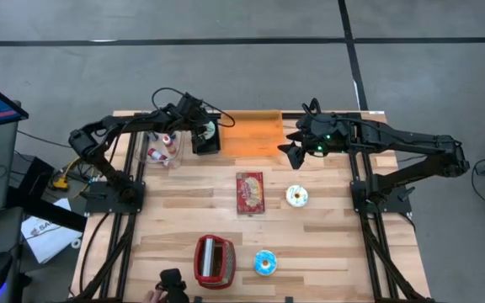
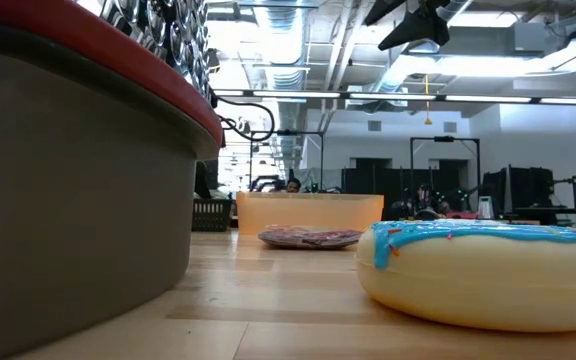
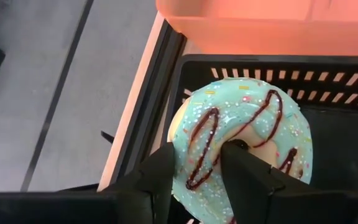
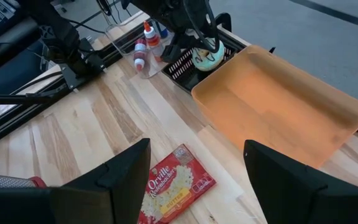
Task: Pick & Place Food Item
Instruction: Put the light blue donut into the black bin
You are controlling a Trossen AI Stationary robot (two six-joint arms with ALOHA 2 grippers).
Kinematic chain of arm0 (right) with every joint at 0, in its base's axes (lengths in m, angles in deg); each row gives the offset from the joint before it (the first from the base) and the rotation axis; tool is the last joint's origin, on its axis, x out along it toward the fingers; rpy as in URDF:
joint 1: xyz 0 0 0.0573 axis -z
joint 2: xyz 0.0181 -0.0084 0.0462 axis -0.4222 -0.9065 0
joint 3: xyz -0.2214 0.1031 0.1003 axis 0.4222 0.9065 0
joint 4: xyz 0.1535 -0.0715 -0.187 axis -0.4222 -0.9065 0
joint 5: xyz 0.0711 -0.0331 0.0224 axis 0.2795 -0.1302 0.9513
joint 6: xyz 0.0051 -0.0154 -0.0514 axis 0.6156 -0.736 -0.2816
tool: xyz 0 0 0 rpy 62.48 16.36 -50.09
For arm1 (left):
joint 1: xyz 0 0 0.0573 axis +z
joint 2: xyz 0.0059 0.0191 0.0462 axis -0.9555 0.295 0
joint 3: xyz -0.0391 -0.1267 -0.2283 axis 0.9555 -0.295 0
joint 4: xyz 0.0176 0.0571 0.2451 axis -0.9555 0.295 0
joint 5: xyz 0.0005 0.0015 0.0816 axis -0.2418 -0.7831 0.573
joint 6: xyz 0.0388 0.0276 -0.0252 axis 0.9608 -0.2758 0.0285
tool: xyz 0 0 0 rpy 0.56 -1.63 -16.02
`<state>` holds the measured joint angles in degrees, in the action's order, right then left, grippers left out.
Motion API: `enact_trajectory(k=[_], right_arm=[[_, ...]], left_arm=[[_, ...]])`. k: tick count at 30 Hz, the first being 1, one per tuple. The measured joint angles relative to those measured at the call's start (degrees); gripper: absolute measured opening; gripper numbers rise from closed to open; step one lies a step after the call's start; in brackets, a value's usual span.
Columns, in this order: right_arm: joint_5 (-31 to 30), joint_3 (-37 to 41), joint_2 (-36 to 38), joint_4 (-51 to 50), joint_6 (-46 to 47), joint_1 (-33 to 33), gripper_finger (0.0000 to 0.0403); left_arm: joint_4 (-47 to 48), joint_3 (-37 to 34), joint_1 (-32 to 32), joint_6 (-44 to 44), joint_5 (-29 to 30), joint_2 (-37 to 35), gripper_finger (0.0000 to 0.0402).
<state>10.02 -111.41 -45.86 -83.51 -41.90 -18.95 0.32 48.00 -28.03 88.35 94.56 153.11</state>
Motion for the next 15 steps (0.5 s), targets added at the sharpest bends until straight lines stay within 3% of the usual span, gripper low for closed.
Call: enact_trajectory(k=[15], right_arm=[[-0.1, 0.0, 0.0, 0.0, 0.9, 0.0, 0.0249]], left_arm=[[-2.5, 0.0, 1.7, 0.2, 0.0, 0.0, 0.0161]])
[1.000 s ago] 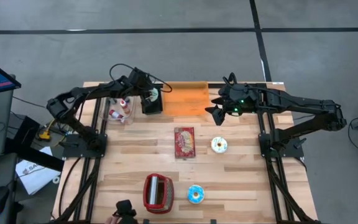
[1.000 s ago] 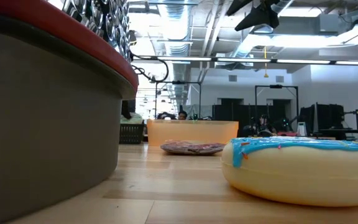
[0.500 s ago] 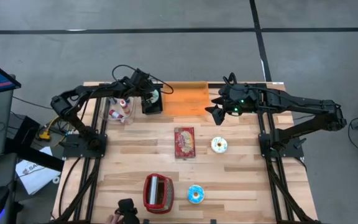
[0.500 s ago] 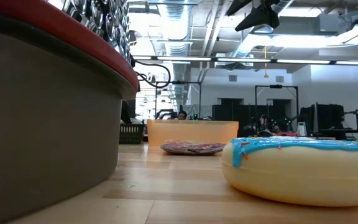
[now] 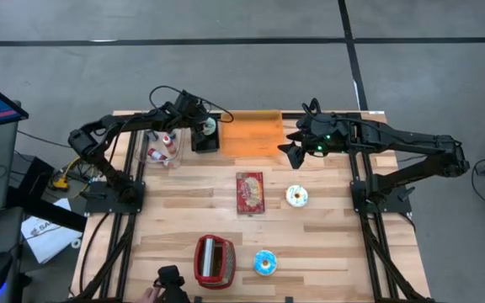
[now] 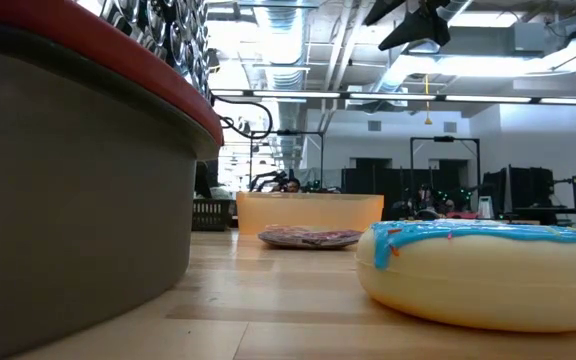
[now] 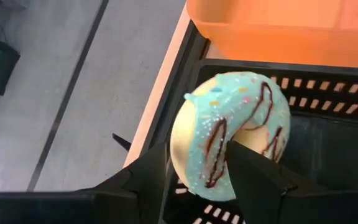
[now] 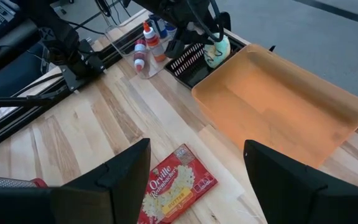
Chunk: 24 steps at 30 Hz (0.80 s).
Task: Pick & Place Food Item
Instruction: Put the light blue donut into the black bin, then put the white donut into the black bin
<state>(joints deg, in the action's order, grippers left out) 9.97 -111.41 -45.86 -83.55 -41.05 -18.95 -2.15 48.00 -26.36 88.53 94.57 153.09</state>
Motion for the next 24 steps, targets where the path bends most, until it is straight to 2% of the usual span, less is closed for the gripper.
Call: enact_trajectory(k=[8, 13, 24], right_arm=[[0.0, 0.0, 0.0, 0.0, 0.0, 0.0, 0.0249], [0.0, 0.0, 0.0, -0.1, 0.0, 0.0, 0.0249], [0.0, 0.0, 0.0, -0.3, 0.0, 0.0, 0.0249]], left_arm=[[-0.3, 0.0, 0.0, 0.0, 0.1, 0.0, 0.0171], [-0.3, 0.0, 0.0, 0.0, 2.4, -0.3, 0.0172], [-0.1, 0.1, 0.0, -0.7, 2.7, -4.4, 0.0173]])
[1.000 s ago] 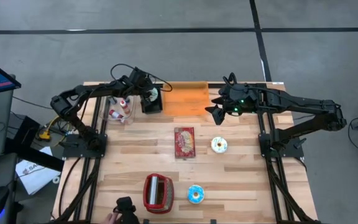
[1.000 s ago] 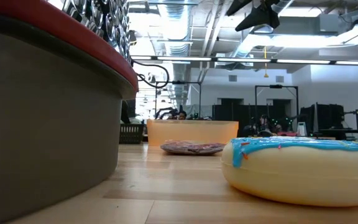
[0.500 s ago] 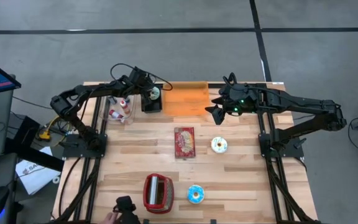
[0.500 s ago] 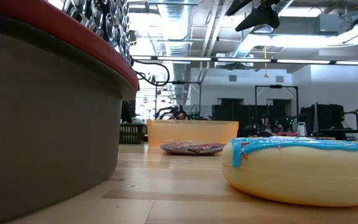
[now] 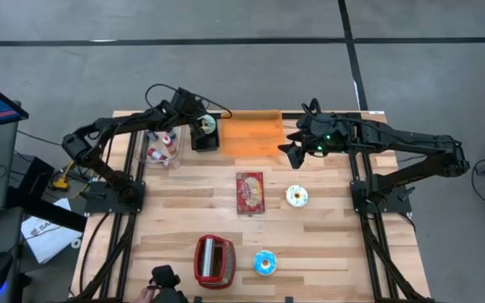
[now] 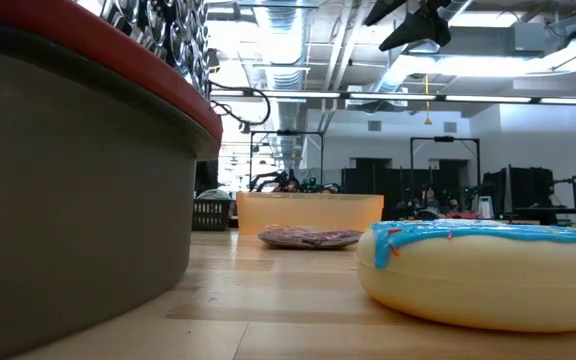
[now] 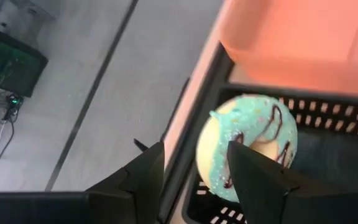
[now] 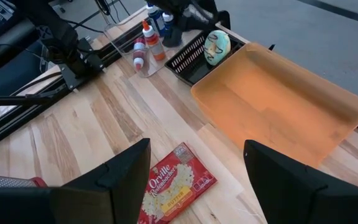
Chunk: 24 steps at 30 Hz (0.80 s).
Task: Pick & Place Food Item
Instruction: Put the white donut into the black bin
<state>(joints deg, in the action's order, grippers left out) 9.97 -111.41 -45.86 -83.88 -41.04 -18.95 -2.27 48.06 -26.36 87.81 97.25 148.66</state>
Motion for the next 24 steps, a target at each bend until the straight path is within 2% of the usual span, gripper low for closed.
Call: enact_trajectory(k=[4, 9, 14, 17, 20, 24], right_arm=[[0.0, 0.0, 0.0, 0.0, -0.2, 0.0, 0.0249], [0.2, 0.0, 0.0, -2.0, -0.2, -0.4, 0.0249], [0.4, 1.1, 0.1, -11.8, 3.1, -3.2, 0.0249], [-1.0, 5.0, 0.0, -19.3, 11.7, -4.7, 0.0249], [-1.0, 10.8, 0.0, -23.7, 22.8, -4.8, 0.0249], [1.7, 17.5, 0.0, -18.5, 31.5, -4.8, 0.0249]], left_arm=[[1.4, 0.0, 0.0, -3.6, -0.1, -5.0, 0.0171], [8.5, 0.0, -0.8, -6.5, -4.6, -16.1, 0.0173], [16.3, 0.0, -4.6, -11.4, -10.9, -28.7, 0.0177], [19.1, 0.0, -9.3, -18.0, -12.7, -34.8, 0.0176], [19.5, 0.0, -16.0, -23.2, -11.6, -39.0, 0.0175], [18.3, 0.0, -25.5, -27.4, -2.2, -41.7, 0.0178]])
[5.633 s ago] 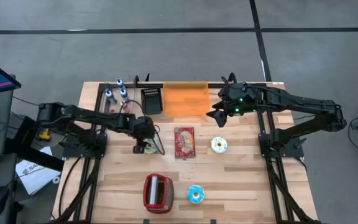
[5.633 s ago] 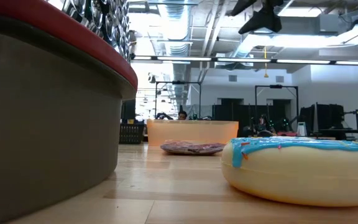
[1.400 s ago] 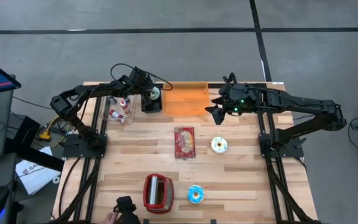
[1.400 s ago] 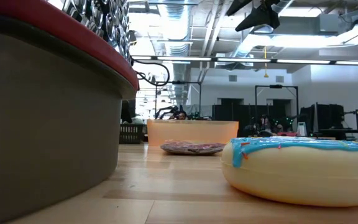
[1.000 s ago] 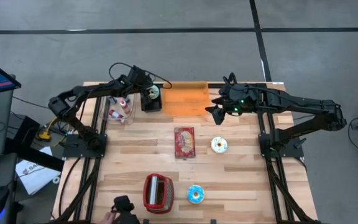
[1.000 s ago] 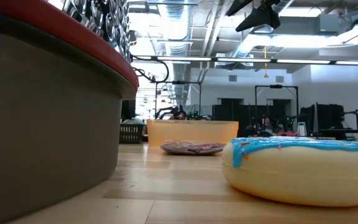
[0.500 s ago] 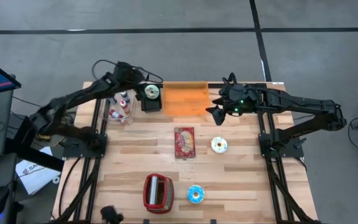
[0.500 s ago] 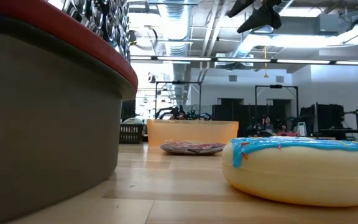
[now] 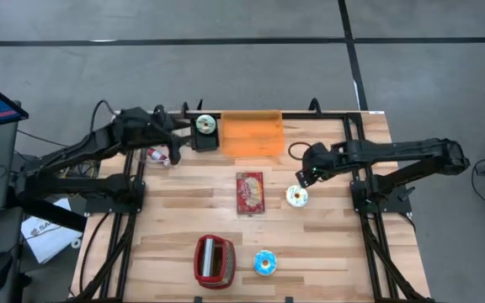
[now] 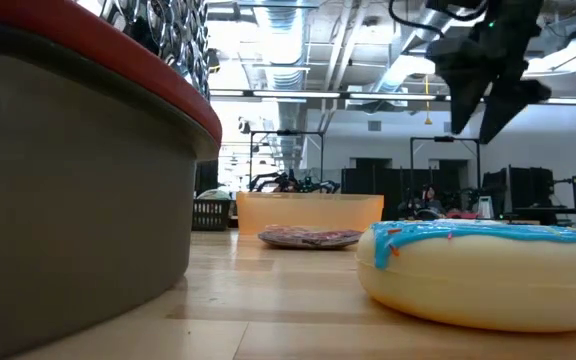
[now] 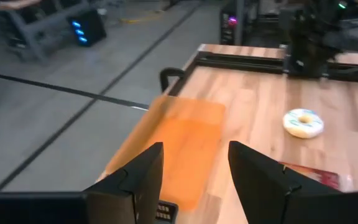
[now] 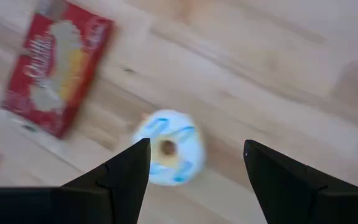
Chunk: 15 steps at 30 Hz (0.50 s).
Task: Pick & Place Food Item
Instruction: Put the white donut into the black bin
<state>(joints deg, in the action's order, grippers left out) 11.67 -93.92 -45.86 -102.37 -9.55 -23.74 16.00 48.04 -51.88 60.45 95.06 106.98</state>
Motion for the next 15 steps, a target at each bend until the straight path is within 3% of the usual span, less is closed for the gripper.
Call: enact_trajectory(k=[5, 10, 15], right_arm=[[-0.8, 3.1, -1.2, 5.2, 1.4, 1.1, 0.0249], [-0.2, 5.3, -3.7, 4.1, 1.9, 3.8, 0.0249], [1.8, 6.0, -5.6, 14.0, -0.4, 3.7, 0.0249]], left_arm=[[-0.5, 0.0, -8.1, -2.4, 10.0, 0.0, 0.0182], [-0.7, 0.0, -11.6, -5.1, 10.9, 1.8, 0.0184], [-1.2, 0.0, -12.8, -6.6, 11.0, 2.5, 0.0185]])
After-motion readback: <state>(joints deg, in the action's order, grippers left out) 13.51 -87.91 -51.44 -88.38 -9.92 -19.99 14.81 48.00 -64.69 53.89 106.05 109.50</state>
